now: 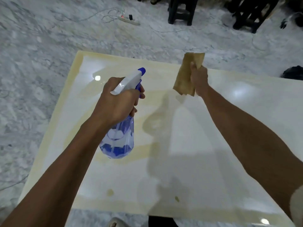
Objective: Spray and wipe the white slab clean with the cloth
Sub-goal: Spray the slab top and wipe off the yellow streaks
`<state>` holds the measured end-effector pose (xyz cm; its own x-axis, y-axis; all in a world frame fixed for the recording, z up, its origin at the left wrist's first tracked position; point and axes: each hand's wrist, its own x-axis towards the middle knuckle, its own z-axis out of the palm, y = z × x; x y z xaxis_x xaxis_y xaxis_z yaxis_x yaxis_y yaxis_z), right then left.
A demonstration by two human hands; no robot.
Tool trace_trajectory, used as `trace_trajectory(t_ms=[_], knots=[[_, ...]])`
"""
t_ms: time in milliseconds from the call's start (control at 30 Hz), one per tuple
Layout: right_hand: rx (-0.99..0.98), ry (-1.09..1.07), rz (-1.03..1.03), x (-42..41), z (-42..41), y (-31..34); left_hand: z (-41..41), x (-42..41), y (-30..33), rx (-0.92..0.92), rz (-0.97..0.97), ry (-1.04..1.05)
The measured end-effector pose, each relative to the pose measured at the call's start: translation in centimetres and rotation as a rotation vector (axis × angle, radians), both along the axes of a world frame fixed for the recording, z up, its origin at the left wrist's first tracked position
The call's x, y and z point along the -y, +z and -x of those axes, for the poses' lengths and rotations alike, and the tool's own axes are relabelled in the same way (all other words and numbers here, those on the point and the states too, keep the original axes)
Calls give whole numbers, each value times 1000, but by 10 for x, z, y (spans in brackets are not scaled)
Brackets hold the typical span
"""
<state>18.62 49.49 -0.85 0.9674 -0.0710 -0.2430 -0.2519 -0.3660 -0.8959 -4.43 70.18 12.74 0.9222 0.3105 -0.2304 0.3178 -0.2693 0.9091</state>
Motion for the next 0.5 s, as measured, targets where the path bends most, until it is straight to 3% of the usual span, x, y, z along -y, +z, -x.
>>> trace_trajectory(t_ms=[100, 200, 267, 367, 500], knots=[[209, 308, 384, -26, -40, -42, -25, -11, -21, -44, -23, 45], [21, 716, 796, -40, -57, -113, -34, -17, -39, -84, -31, 75], [45, 810, 1025, -44, -47, -148, -32, -21, -49, -105, -18, 98], [147, 785, 1055, -41, -19, -158, -22, -23, -56, -147, 8, 106], [130, 851, 1051, -31, 37, -153, -2, -17, -53, -156, -17, 86]])
